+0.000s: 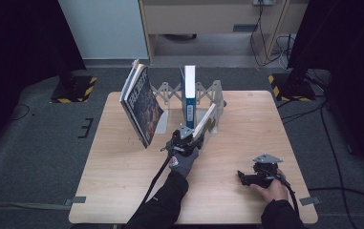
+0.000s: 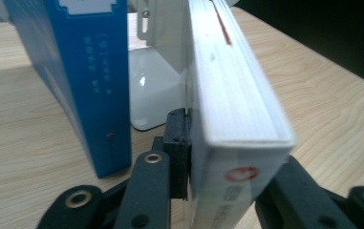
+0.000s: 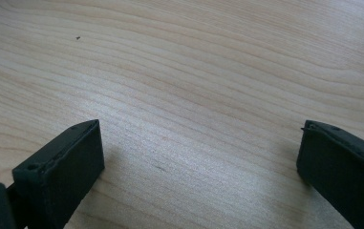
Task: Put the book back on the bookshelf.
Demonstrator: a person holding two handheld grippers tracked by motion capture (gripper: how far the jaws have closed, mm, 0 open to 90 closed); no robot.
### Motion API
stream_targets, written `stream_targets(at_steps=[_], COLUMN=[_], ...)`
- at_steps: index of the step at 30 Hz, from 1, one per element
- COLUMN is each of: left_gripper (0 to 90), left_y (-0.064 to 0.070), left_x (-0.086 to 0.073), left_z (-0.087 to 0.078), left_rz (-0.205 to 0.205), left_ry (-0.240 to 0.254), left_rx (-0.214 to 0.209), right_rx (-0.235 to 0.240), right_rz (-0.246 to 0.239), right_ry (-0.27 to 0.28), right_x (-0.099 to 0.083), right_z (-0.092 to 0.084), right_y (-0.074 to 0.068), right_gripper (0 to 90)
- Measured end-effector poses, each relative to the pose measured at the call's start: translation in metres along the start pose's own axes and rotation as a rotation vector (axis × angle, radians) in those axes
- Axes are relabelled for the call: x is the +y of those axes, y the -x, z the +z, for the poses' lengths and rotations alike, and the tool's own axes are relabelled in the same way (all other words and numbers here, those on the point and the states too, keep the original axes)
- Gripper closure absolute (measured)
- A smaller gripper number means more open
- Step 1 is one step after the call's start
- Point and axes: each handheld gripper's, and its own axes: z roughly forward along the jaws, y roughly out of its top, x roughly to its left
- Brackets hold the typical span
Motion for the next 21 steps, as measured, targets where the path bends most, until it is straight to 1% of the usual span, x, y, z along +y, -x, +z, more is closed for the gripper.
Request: stream_targets(at_steps=[1, 5, 9, 13, 16, 18, 21], left_gripper=[74.1, 74.8, 75.0, 75.0, 75.0, 75.0, 74.9], left_y=[-0.001, -0.004, 0.0, 0.003, 0.005, 0.007, 0.01], left_x=[0.0, 0.003, 0.008, 0.015, 0.022, 0.026, 0.031], left_z=[0.0, 0.0, 0.0, -0.001, -0.001, -0.001, 0.001], left_rz=[-0.001, -0.04, -0.036, -0.019, -0.021, -0.03, -0.033], left_ry=[0.007, 0.037, 0.054, 0.071, 0.087, 0.105, 0.111], left_rx=[0.008, 0.008, 0.017, 0.028, 0.038, 0.047, 0.057], right_rx=[0.001, 0.0, 0.001, 0.0, -0.001, 0.0, 0.0], right_rz=[-0.002, 0.0, 0.003, 0.0, 0.0, 0.0, 0.0], right_ry=[-0.001, 0.0, -0.001, 0.0, 0.002, 0.002, 0.001], right_x=[0.0, 0.0, 0.0, 0.0, 0.0, 0.0, 0.0], right_z=[0.0, 0.0, 0.0, 0.0, 0.0, 0.0, 0.0], right_y=[0.0, 0.0, 0.0, 0.0, 0.0, 0.0, 0.0], right_gripper=[2.5, 2.5, 2.5, 2.5, 2.5, 2.4, 2.5])
